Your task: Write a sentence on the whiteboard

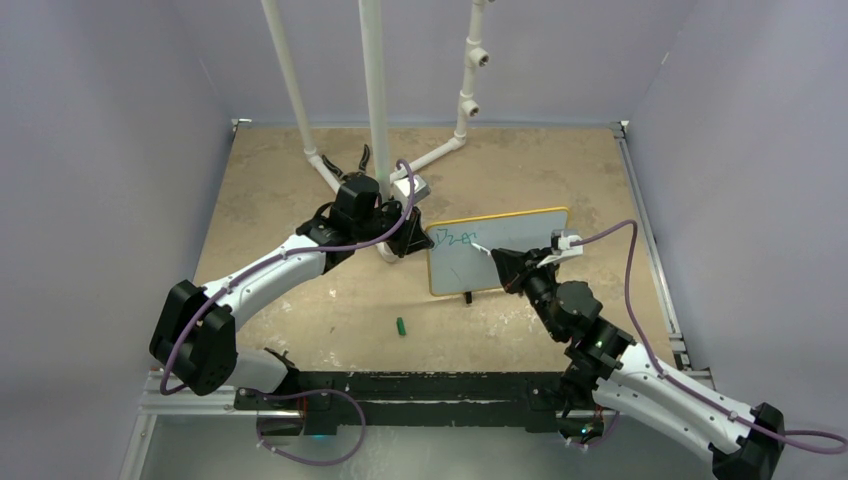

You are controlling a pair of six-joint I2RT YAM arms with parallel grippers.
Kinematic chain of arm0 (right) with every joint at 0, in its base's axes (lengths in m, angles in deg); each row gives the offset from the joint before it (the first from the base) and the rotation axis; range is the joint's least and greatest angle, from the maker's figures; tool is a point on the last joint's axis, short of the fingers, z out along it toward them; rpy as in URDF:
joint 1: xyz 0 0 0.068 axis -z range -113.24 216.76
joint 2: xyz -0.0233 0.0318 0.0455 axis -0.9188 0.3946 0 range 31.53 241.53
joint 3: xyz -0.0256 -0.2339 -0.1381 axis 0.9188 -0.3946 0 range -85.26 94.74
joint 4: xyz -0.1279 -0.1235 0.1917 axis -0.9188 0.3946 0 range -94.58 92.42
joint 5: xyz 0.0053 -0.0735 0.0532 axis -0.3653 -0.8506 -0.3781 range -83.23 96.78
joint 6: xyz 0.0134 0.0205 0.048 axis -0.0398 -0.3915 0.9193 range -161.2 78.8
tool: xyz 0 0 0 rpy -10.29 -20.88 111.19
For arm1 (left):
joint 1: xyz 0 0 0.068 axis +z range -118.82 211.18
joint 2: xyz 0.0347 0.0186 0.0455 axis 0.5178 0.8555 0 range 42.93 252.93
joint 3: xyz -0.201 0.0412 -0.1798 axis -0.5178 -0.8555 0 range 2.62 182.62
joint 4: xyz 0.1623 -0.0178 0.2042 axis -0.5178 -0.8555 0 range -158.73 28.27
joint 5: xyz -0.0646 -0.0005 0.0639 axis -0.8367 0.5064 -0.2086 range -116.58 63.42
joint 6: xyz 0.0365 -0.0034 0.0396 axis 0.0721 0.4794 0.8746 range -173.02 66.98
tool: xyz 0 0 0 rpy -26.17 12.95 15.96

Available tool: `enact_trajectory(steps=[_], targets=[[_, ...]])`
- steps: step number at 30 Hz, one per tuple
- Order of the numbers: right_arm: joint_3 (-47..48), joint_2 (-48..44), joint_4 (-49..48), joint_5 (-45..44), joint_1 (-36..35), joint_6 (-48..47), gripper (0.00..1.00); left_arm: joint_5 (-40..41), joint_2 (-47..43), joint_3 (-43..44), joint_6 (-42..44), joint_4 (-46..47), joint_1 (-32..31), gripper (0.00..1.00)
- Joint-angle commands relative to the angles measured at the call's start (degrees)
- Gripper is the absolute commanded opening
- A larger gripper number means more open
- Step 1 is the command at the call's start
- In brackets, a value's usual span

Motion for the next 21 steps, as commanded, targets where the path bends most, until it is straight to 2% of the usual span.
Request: enact_trajectory(steps=[1, 21], targets=[[1.4, 0.6, -3.7, -3.7, 0.1, -2.0, 0.00, 1.6, -0.1, -0.3, 2.0, 1.0, 0.9, 0.00], [2.1, -0.6, -5.3, -5.4, 0.1, -3.5, 0.00, 1.6, 0.1, -0.3, 2.0, 1.0, 0.9, 0.00]])
